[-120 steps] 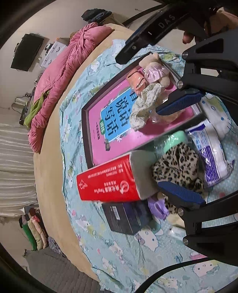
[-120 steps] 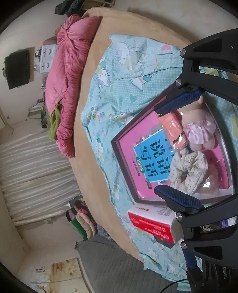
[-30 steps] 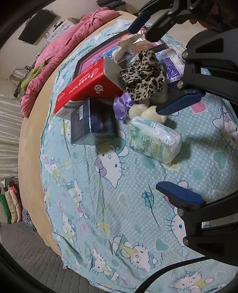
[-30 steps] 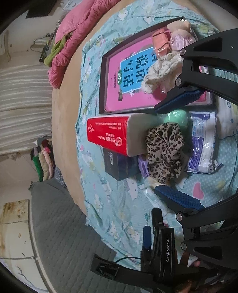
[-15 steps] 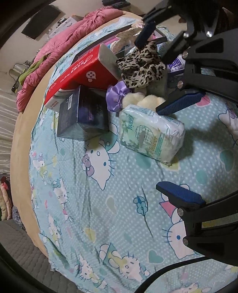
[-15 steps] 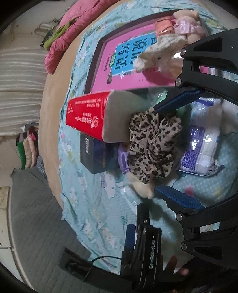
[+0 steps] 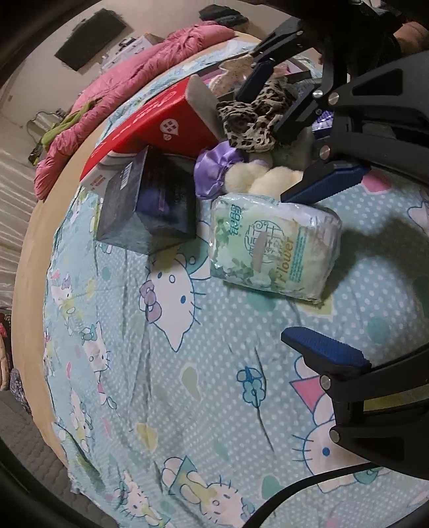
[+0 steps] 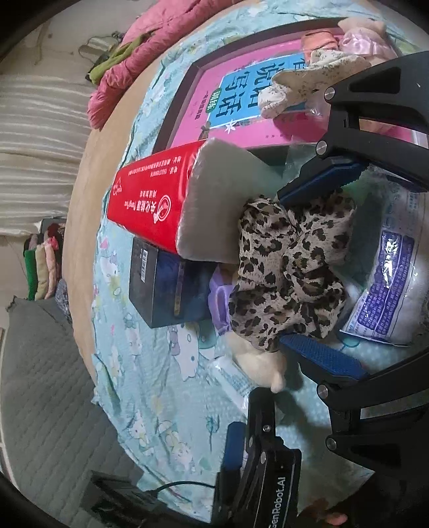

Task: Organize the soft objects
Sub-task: 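Grasp the white Flower packet with the left tool while the right tool grasps the leopard scrunchie, then lift and carry the Flower packet with the left tool while the right tool carries the scrunchie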

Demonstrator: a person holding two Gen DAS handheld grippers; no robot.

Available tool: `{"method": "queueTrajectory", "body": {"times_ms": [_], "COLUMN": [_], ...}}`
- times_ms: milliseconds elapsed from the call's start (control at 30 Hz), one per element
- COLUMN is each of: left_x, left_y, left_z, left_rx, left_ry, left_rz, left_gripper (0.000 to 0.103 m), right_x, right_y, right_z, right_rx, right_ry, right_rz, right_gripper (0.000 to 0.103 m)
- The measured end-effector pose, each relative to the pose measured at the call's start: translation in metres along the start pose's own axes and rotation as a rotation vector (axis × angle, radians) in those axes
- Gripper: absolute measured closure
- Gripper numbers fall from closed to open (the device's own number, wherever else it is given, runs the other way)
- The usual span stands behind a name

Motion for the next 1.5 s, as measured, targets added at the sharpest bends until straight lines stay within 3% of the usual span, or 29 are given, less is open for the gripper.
{"method": "queueTrajectory", "body": {"times_ms": [33, 100, 200, 367, 567, 867, 1033, 1500], "left_x": [0.000, 0.001, 0.003, 0.003, 0.007, 0.016, 0.021, 0.030], "left_y": [0.001, 0.002, 0.003, 0.003, 0.003, 0.004, 0.001, -0.027], "left_z": [-0.001, -0.002, -0.004, -0.005, -0.002, 0.023, 0.040, 0.071], "left_rx": [-0.013, -0.027, -0.053, -0.130, -0.115, -0.089, -0.025, -0.023], "left_ry": [0.002, -0.003, -0.007, -0.010, -0.028, -0.091, -0.135, -0.207], "left_rz": [0.008, 0.018, 0.029, 0.064, 0.059, 0.049, 0.017, -0.035], "left_gripper": [0.029, 0.029, 0.032, 0.049, 0.058, 0.058, 0.058, 0.058], "right_x": [0.000, -0.001, -0.004, -0.002, 0.002, 0.009, 0.012, 0.021], "right_y": [-0.001, -0.002, -0.005, -0.008, -0.010, -0.006, -0.004, -0.008], "right_z": [0.000, -0.001, -0.002, 0.009, 0.024, 0.048, 0.058, 0.087], "right_rx": [-0.006, 0.000, 0.023, 0.059, 0.109, 0.148, 0.151, 0.169], "right_ry": [-0.001, 0.001, 0.021, -0.014, -0.060, -0.129, -0.154, -0.218], "right_rz": [0.003, 0.003, -0.008, -0.030, -0.079, -0.080, -0.088, -0.119], "right_gripper": [0.034, 0.058, 0.069, 0.081, 0.084, 0.085, 0.085, 0.085]}}
Point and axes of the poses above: each gripper's, at about its wrist camera, not at the fingertips, and z roughly against the way its jaws point, y to its left, x to its top, the point moved 7 cm from there along -z, roughly the way its jaws point, and after that the axes turned 2 degrees about -z, right-handed, at the moved point
